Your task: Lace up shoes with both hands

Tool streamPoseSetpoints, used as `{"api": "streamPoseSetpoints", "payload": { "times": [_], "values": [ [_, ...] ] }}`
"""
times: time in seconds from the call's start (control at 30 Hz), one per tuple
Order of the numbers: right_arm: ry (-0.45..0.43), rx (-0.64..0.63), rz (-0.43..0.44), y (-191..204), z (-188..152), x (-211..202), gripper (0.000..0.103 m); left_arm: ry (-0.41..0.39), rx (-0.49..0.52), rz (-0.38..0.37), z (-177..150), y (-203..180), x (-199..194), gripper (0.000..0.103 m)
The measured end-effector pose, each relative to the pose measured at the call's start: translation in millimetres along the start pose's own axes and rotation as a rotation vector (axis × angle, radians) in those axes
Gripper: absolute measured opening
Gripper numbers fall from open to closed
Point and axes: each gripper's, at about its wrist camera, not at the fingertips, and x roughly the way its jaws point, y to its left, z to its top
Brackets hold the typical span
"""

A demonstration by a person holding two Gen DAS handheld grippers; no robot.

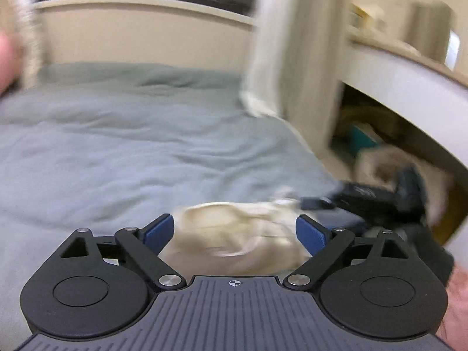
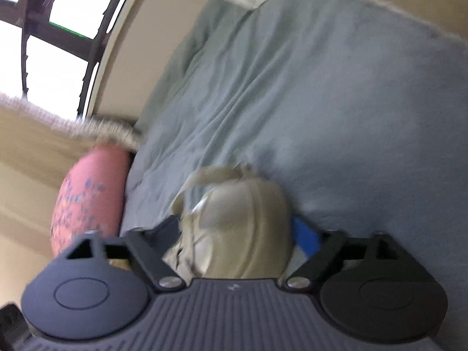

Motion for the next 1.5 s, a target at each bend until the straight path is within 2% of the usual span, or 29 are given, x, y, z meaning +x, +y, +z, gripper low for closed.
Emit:
{"api": "streamPoseSetpoints", "payload": {
  "times": [0.07, 0.1, 0.2, 0.33, 0.37, 0.47, 0.53, 0.6, 0.7, 0.73, 0.8, 0.83, 0.93, 1.03, 1.07, 1.1, 1.2, 1.23, 1.27, 1.3, 1.33, 1.37, 1.43, 1.5],
  "values": [
    [-0.017, -0.046, -0.041, 6.6, -5.3, 5.4, 0.088, -0.004, -0.115, 0.008, -5.3, 21.1, -1.8, 0.099],
    [-0.034, -0.049, -0.052, 7.6, -7.3, 6.6, 0.084, 0.022, -0.147, 0.009, -9.3, 28.3, 3.0, 0.1],
    [-0.076, -0.046, -0.069, 9.4, -12.0, 8.2, 0.082, 0.065, -0.044, 0.018, -24.2, 25.8, 18.5, 0.1],
    [-0.091, -0.047, -0.074, 10.7, -17.4, 4.5, 0.081, 0.112, 0.212, 0.0, -48.0, 3.7, 51.0, 0.1],
    [-0.092, -0.051, -0.075, 11.5, -18.5, 3.1, 0.081, 0.113, 0.247, 0.012, -50.0, -0.3, 59.5, 0.1],
    [-0.096, -0.068, -0.079, 13.8, -22.5, -2.0, 0.079, 0.073, 0.244, 0.059, -48.6, 0.4, 75.3, 0.1],
    [-0.098, -0.069, -0.076, 13.4, -23.3, -5.9, 0.078, 0.057, 0.217, 0.026, -40.2, 6.1, 80.9, 0.102],
    [-0.09, -0.037, -0.056, 8.1, -23.6, -9.6, 0.076, 0.041, 0.239, -0.002, -32.5, 10.6, 83.4, 0.102],
    [-0.079, -0.04, -0.043, 9.2, -28.0, -14.0, 0.073, -0.018, 0.37, -0.033, -17.5, 10.1, 82.9, 0.102],
    [-0.077, -0.061, -0.047, 13.7, -30.2, -14.1, 0.073, -0.068, 0.428, -0.051, -11.3, 7.1, 78.4, 0.101],
    [-0.073, -0.114, -0.067, 23.8, -35.8, -14.0, 0.074, -0.15, 0.511, -0.032, 4.7, 1.9, 76.5, 0.101],
    [-0.08, -0.117, -0.079, 26.3, -37.1, -14.9, 0.075, -0.141, 0.525, -0.031, 13.3, 0.9, 77.9, 0.101],
    [-0.096, -0.085, -0.111, 29.1, -37.0, -21.3, 0.076, -0.057, 0.482, -0.017, 27.3, -0.3, 75.9, 0.101],
    [-0.204, -0.089, -0.131, 33.5, -31.8, -45.5, 0.078, 0.011, 0.446, 0.003, 26.0, -10.0, 64.4, 0.101],
    [-0.25, -0.108, -0.134, 36.6, -30.1, -54.4, 0.083, 0.034, 0.448, 0.003, 20.1, -17.8, 58.5, 0.101],
    [-0.288, -0.133, -0.141, 39.7, -28.4, -60.8, 0.093, 0.057, 0.45, 0.004, 14.2, -25.6, 52.6, 0.101],
    [-0.393, -0.208, -0.231, 43.5, -26.5, -68.4, 0.095, 0.068, 0.447, 0.106, -8.4, -35.8, 42.8, 0.101],
    [-0.416, -0.247, -0.26, 44.8, -26.8, -67.5, 0.091, 0.063, 0.406, 0.102, -14.6, -32.4, 37.7, 0.101],
    [-0.419, -0.3, -0.255, 48.7, -28.2, -65.9, 0.081, 0.057, 0.361, 0.094, -20.5, -28.3, 32.3, 0.101],
    [-0.409, -0.367, -0.218, 55.3, -31.6, -64.8, 0.076, 0.06, 0.291, 0.063, -26.2, -22.2, 28.4, 0.101],
    [-0.4, -0.434, -0.181, 62.0, -34.9, -63.8, 0.076, 0.079, 0.232, 0.021, -30.4, -15.6, 27.2, 0.101],
    [-0.392, -0.516, -0.148, 70.8, -39.6, -61.0, 0.077, 0.099, 0.173, -0.022, -34.4, -8.9, 26.2, 0.101],
    [-0.37, -0.746, -0.151, 99.7, -52.9, -42.8, 0.083, 0.122, 0.171, -0.027, -38.1, -4.8, 33.9, 0.102],
    [-0.308, -0.989, -0.164, 131.8, -65.4, -14.8, 0.084, 0.139, 0.18, -0.014, -40.8, -1.6, 43.4, 0.102]
  ]
}}
